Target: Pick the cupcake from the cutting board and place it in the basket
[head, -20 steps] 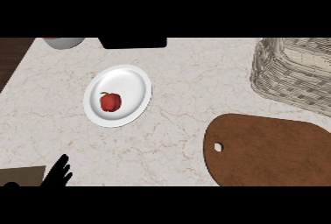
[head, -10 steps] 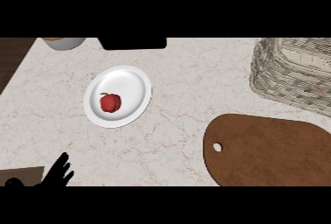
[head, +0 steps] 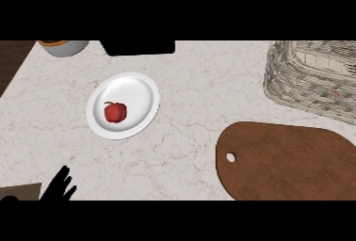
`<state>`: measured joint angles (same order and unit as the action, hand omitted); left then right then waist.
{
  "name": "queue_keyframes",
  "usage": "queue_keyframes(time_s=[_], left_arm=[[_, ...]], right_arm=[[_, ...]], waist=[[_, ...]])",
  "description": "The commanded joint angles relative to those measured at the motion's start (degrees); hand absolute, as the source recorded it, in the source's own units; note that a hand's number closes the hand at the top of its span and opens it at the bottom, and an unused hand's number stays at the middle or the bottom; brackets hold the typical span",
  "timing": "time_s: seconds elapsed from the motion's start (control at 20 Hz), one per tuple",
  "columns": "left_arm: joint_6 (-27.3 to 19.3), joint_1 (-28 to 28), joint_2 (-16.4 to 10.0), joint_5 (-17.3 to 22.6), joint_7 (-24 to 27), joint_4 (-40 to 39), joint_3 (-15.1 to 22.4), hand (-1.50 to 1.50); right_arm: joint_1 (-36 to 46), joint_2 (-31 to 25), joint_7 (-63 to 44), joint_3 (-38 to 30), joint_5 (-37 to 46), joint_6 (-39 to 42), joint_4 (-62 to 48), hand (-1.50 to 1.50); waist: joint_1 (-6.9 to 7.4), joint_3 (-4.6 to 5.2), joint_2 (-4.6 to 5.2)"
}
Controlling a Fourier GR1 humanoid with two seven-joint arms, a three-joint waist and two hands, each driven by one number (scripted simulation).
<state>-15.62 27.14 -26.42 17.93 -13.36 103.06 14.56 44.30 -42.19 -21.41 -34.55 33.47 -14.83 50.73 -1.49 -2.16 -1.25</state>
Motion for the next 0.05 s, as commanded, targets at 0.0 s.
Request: queue_keyframes(time_s=[0.0], left_arm=[[0.9, -9.2, 0.6, -0.1, -2.1, -8.6, -1.5, 0.0]], right_arm=[[-4.5, -2.4, 1.5, -4.1, -3.9, 2.3, 1.8, -1.5]], waist=[[-2.32, 2.21, 1.19]])
